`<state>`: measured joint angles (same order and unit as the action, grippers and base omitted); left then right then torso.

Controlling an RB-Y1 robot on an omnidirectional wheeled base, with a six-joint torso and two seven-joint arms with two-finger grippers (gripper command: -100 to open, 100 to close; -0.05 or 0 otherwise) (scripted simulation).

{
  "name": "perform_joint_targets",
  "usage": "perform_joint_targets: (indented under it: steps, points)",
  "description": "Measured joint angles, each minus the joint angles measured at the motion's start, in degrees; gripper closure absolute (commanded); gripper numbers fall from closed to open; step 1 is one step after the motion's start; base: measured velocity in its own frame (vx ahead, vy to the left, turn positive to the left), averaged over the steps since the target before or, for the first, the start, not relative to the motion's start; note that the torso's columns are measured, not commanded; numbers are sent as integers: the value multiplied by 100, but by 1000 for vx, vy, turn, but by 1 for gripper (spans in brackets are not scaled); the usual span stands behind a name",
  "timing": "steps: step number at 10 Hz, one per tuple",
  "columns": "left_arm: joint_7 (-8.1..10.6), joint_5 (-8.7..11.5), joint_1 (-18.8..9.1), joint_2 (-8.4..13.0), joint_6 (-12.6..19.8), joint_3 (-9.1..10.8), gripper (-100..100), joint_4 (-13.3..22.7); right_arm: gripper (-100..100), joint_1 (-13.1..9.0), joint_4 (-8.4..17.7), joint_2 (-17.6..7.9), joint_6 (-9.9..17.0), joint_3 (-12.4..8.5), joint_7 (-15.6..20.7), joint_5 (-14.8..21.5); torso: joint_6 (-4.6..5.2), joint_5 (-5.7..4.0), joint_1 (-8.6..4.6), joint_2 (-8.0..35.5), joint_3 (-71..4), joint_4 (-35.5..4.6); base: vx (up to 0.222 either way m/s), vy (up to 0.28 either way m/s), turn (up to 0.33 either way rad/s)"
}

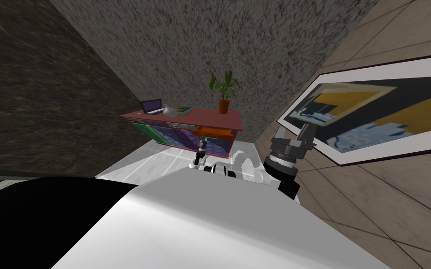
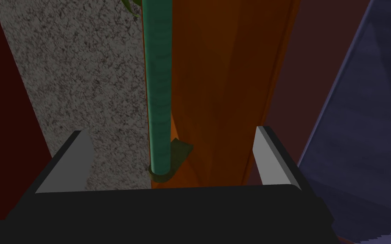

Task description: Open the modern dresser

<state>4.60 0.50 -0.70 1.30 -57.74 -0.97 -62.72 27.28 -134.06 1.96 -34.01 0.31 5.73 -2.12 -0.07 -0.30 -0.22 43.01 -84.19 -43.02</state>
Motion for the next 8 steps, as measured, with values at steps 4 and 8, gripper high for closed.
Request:
perform_joint_targets:
  steps: [4, 8]
  points:
    - [17, 1, 16, 11, 224, -3, 0, -69, 0, 0, 0, 0, 0, 0, 0, 0, 4, 12, 6, -21, -10, 27, -11, -2, 6]
    - [15, 0, 56, 13, 269, -3, 0, -23, 0, 0, 0, 0, 0, 0, 0, 0, 7, 25, 17, -63, -34, 63, 0, 0, 0]
